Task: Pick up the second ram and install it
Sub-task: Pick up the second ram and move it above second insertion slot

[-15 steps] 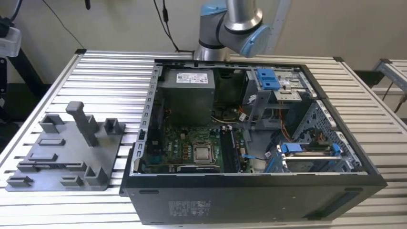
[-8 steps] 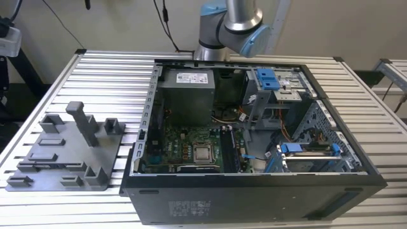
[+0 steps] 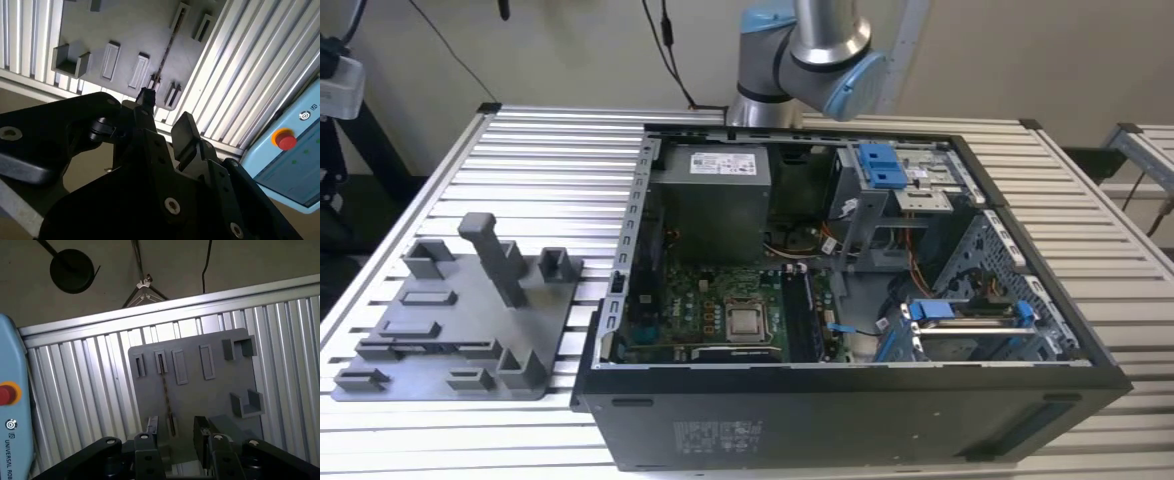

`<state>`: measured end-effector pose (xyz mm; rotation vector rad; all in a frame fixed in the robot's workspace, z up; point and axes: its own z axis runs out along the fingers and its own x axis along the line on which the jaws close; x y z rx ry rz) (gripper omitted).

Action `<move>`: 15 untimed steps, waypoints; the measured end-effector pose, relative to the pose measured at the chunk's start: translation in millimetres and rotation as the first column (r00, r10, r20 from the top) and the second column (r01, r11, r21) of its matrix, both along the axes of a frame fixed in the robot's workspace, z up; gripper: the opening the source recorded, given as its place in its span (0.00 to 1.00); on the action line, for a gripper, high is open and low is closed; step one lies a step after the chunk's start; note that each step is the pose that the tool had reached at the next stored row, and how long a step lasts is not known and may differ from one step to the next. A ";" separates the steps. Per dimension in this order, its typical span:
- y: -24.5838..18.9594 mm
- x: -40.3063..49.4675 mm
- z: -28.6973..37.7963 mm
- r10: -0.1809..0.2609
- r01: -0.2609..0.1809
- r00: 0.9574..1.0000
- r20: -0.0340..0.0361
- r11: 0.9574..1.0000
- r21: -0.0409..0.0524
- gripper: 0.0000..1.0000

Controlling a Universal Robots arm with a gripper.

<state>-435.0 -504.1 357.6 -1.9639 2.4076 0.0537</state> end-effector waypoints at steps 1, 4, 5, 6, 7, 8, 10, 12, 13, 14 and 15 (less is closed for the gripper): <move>0.0 0.0 0.0 0.000 0.000 1.000 0.000 1.000 0.000 0.42; 0.2 0.0 -1.4 0.001 -0.001 1.000 0.001 1.000 0.000 0.42; 0.2 0.0 -2.5 0.004 -0.004 1.000 0.003 1.000 0.000 0.42; 0.3 0.0 -3.7 0.009 -0.009 1.000 0.006 1.000 0.000 0.42; 0.3 0.0 -5.0 0.014 -0.014 1.000 0.008 1.000 0.000 0.42; 0.3 0.0 -6.4 0.018 -0.018 1.000 0.010 1.000 0.000 0.42; 0.3 0.0 -10.7 0.029 -0.029 0.999 0.013 1.000 0.000 0.42; 0.4 0.0 -14.2 0.037 -0.037 0.999 0.013 0.999 0.000 0.42; 0.4 0.0 -15.8 0.039 -0.039 0.999 0.014 0.999 0.000 0.42; 0.4 0.0 -17.3 0.042 -0.042 0.999 0.014 0.999 0.000 0.42; 0.4 0.0 -18.3 0.044 -0.044 0.999 0.014 0.999 0.000 0.42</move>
